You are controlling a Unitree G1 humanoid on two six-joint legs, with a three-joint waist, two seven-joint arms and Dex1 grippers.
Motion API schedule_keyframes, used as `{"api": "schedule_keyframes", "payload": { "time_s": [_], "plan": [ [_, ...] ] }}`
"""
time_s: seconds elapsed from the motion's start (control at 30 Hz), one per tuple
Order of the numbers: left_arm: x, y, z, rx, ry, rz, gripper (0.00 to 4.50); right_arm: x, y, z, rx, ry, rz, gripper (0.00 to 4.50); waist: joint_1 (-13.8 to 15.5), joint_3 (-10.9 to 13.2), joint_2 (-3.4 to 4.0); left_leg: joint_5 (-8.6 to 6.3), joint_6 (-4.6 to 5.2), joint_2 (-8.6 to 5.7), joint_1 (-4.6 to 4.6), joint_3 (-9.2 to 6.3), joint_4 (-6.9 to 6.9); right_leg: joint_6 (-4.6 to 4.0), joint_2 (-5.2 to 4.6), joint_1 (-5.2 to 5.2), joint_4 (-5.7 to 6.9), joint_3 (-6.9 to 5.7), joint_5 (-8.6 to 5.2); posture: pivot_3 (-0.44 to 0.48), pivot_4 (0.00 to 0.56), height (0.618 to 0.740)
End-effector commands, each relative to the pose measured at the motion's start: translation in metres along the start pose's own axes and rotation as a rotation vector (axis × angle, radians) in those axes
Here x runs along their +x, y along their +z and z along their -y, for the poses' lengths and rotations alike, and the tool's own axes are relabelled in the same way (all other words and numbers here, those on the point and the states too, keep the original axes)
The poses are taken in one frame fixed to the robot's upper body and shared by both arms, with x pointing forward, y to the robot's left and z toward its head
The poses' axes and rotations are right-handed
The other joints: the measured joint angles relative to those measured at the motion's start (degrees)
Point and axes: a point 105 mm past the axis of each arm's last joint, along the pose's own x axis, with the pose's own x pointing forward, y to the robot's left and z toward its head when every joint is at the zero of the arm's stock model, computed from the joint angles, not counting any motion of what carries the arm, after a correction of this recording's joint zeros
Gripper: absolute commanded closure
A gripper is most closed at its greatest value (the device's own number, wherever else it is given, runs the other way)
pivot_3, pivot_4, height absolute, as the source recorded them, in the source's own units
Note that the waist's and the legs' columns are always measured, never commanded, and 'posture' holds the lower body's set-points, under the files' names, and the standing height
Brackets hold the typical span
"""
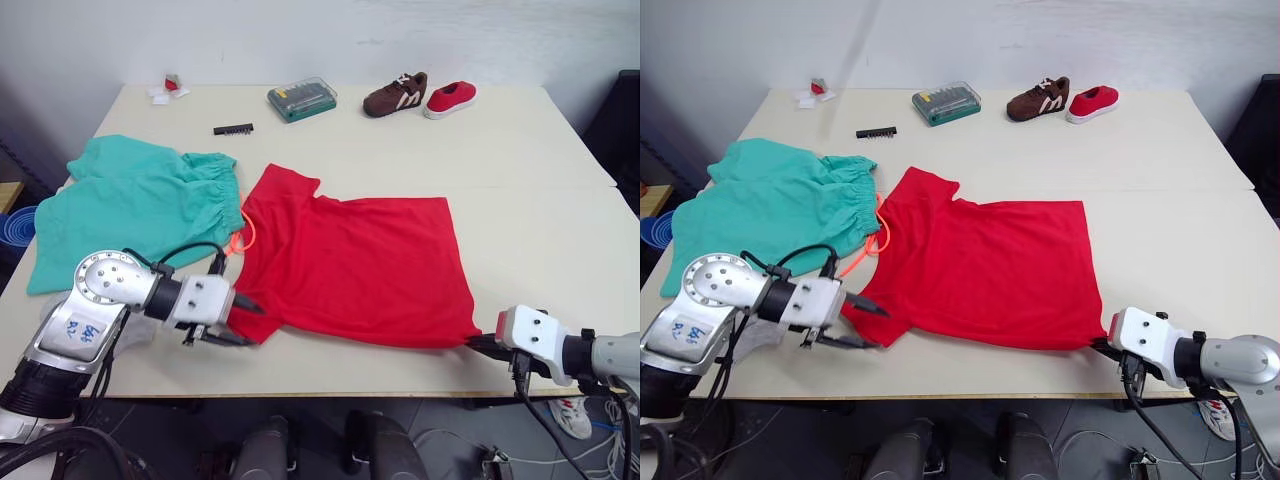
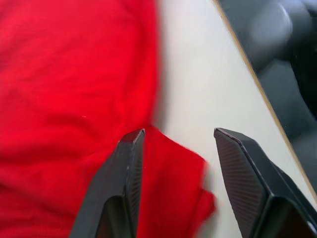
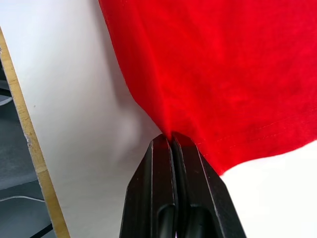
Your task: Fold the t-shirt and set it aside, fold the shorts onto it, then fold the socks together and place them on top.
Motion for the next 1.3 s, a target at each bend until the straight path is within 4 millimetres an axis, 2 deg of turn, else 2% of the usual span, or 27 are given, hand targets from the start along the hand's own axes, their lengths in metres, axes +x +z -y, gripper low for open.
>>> {"api": "schedule_keyframes", "payload": {
  "time_s": [0.03,0.2,0.43,0.83,0.93,1.13,1.3],
  "plan": [
    [0.001,-0.012,0.007,0.088,-0.045,-0.067,2.15,0.000,0.004,0.001,-0.016,-0.002,0.010,4.50,0.0,0.0,0.00,-0.01,0.01,0.00,0.00,0.00,0.00,0.00,0.00,0.00,0.00,0.00,0.00,0.000,0.150,0.740],
    [0.004,-0.019,0.001,0.118,-0.019,-0.078,2.15,0.000,0.005,0.001,-0.010,-0.002,0.015,4.50,0.2,0.0,0.01,-0.18,0.33,0.00,-0.02,-0.02,0.03,0.00,-0.01,0.01,0.00,0.00,0.00,0.000,0.150,0.740],
    [0.011,-0.016,-0.014,0.140,0.040,-0.039,2.15,0.001,0.006,-0.001,-0.001,-0.004,0.017,4.50,0.1,0.0,0.01,-0.15,0.37,0.00,-0.02,-0.02,0.05,0.02,-0.01,0.01,0.03,-0.02,0.01,0.000,0.150,0.740],
    [0.024,-0.022,-0.020,0.209,0.043,-0.086,2.15,0.002,0.009,-0.002,0.016,-0.013,0.029,4.50,0.1,0.0,0.01,-0.14,0.37,0.00,-0.01,-0.01,0.06,0.02,0.00,0.02,0.05,-0.04,0.01,0.000,0.150,0.740],
    [0.027,-0.023,-0.022,0.205,0.047,-0.081,2.75,0.002,0.010,-0.001,0.014,-0.014,0.029,4.50,0.2,0.0,0.02,-0.14,0.38,0.00,0.00,-0.02,0.08,0.03,0.00,0.05,0.05,-0.03,0.02,0.000,0.150,0.740],
    [0.032,-0.021,-0.028,0.075,0.094,-0.005,4.48,0.002,0.010,-0.001,0.012,-0.014,0.030,4.50,0.2,0.0,0.02,-0.13,0.41,0.00,0.00,-0.03,0.12,0.05,-0.01,0.07,0.06,-0.03,0.03,0.000,0.150,0.740],
    [0.027,-0.010,-0.032,-0.206,0.112,0.129,4.48,0.001,0.010,-0.001,0.014,-0.016,0.029,4.50,0.1,0.0,0.01,-0.13,0.41,0.00,-0.01,-0.03,0.16,0.06,0.00,0.07,0.11,-0.05,0.03,0.000,0.150,0.740]
  ]
}}
